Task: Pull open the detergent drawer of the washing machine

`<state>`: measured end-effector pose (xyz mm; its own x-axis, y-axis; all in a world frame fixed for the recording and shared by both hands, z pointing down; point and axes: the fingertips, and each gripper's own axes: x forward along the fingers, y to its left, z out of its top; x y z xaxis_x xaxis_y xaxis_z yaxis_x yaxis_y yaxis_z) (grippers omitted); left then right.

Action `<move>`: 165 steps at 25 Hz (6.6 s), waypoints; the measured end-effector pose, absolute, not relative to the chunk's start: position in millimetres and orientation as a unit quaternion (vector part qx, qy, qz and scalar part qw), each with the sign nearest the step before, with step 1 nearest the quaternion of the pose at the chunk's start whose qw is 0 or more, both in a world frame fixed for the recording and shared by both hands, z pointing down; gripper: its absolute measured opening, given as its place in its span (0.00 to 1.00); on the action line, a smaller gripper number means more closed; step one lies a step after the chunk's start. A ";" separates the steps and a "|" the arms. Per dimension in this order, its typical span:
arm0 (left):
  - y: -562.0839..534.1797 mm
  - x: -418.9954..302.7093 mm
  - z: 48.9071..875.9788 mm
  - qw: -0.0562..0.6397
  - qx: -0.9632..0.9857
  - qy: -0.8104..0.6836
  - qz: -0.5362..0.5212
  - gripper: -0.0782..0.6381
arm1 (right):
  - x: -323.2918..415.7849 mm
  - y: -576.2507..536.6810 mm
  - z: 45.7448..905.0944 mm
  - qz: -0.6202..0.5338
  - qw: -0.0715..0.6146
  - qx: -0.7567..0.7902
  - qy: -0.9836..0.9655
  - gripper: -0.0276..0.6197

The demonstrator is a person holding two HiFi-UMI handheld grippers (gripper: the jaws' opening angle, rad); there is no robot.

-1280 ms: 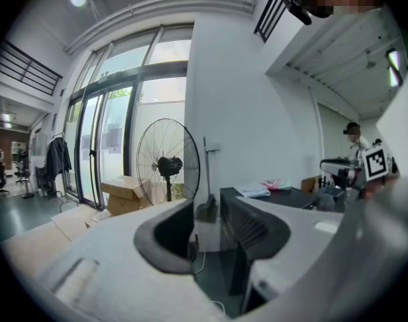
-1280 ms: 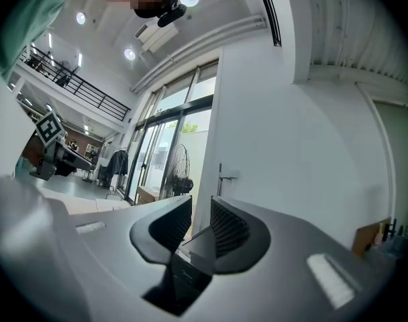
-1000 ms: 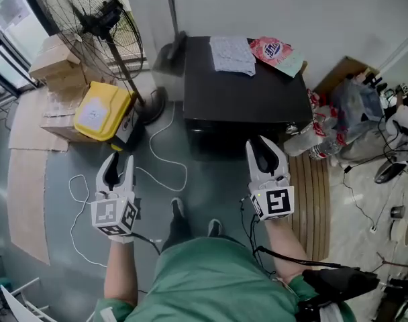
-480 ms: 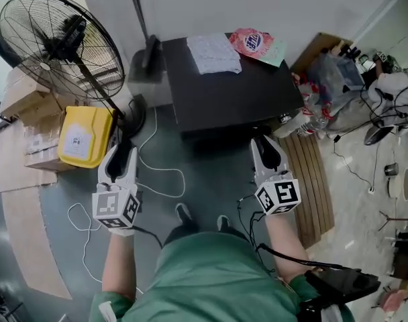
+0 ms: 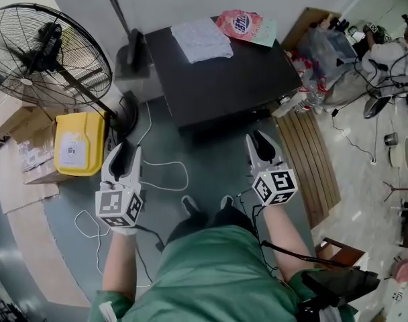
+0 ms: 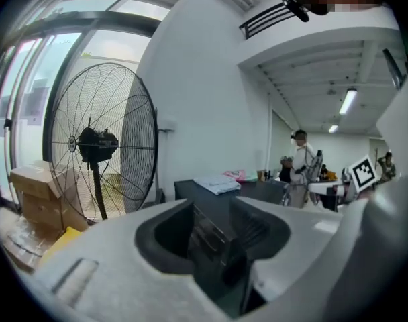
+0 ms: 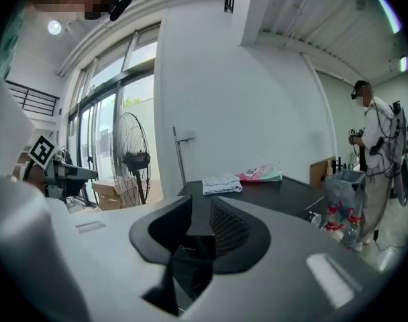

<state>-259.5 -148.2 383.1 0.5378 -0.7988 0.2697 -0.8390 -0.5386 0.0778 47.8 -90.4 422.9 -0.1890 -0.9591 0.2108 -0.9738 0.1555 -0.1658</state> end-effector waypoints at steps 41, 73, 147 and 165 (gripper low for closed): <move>-160.4 -194.2 453.2 0.145 0.828 -0.504 0.198 0.34 | 25.7 -199.5 663.6 0.514 -0.185 0.338 -0.766 0.47; -139.1 -202.6 477.7 0.155 0.821 -0.490 0.250 0.35 | 7.5 -221.9 660.6 0.516 -0.277 0.273 -0.763 0.54; -83.0 -198.5 486.0 0.192 0.829 -0.464 0.248 0.35 | -19.3 -136.9 664.9 0.507 -0.270 0.232 -0.785 0.37; -81.2 -173.0 487.7 0.179 0.856 -0.411 0.257 0.35 | -13.2 -62.0 665.5 0.513 -0.281 0.235 -0.776 0.38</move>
<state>-173.0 -81.2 487.7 0.5298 -0.6118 0.5874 -0.7961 -0.5976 0.0956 -13.2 -62.0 665.5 -0.7318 -0.6532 -0.1946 -0.0767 0.3626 -0.9288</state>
